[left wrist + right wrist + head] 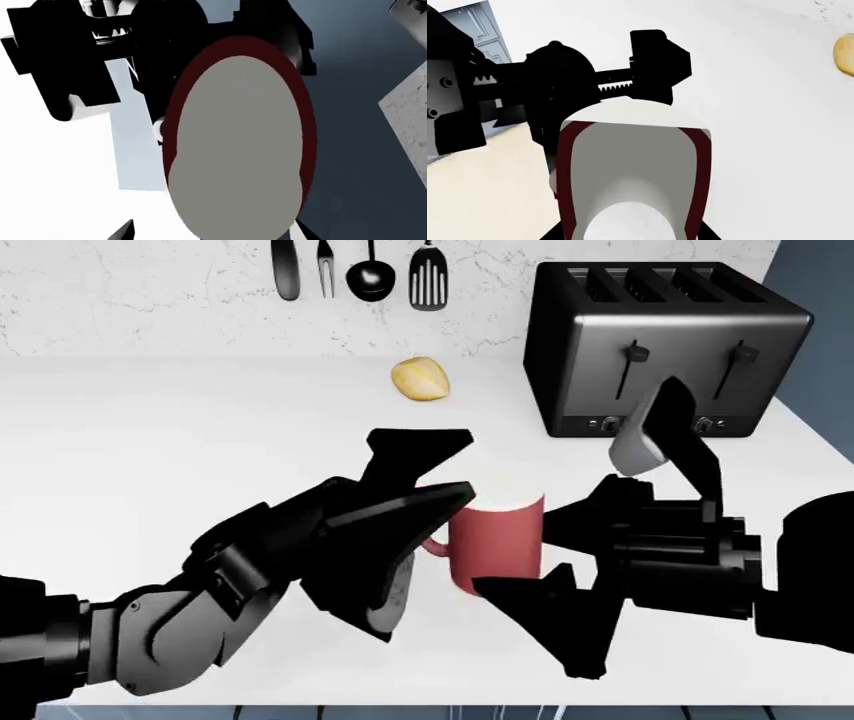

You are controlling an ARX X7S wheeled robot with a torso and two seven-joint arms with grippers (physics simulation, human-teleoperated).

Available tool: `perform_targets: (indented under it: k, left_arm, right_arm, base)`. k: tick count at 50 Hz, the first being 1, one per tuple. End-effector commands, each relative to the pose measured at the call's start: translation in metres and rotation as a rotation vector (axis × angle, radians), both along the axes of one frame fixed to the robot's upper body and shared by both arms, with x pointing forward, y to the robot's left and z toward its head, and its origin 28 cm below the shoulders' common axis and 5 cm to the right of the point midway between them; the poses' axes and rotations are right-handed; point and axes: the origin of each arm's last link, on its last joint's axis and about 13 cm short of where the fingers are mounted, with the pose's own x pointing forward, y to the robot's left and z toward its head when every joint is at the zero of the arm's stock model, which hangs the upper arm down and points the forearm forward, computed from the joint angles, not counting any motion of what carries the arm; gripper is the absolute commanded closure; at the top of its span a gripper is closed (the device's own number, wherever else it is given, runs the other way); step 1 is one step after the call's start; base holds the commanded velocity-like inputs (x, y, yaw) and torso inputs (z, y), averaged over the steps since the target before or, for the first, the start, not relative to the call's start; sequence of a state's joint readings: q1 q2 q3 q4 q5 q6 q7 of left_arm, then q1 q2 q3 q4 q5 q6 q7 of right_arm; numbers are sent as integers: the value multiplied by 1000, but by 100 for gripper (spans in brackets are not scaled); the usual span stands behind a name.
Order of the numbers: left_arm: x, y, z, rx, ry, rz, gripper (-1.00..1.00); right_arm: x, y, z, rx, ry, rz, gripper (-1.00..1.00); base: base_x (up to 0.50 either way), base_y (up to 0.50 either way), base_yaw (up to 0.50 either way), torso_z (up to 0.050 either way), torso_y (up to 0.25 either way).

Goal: A wet mug is on the counter and needs to be dried. Pick it up and place it upside down in the open cabinet.

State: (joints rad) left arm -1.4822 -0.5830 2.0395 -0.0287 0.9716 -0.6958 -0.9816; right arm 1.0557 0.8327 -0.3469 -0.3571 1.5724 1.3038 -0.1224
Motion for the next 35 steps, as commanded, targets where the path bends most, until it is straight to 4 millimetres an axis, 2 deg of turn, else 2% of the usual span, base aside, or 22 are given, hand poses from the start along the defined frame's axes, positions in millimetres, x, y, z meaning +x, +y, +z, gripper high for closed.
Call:
perform_targets:
  k: [1,9,17,31,35]
  left_arm:
    - [0,11,0,-18,0,32,-100]
    - [-8,19,-4,-31,62,79,-100]
    - [-29,16,0,-204,261,102,-100]
    - [-63,11,26,-812,735,-65,-100]
    - [-65,15,24,-930,845,-81,-100]
  right_arm:
    - [-1,-3,2,-2,-19,-20,100]
    - [-4,-8,5,1,-27,-44,100]
    - [-6,-13,7,3,-33,-70,100]
    - [-12,-15,13,0,-62,-95,100]
    - [-14,-16,15,0,-72,-105,100]
  base:
    - [0,0,0,0,0]
    - [0,0,0,0,0]
    - [0,0,0,0,0]
    - [0,0,0,0,0]
    - [0,0,0,0,0]
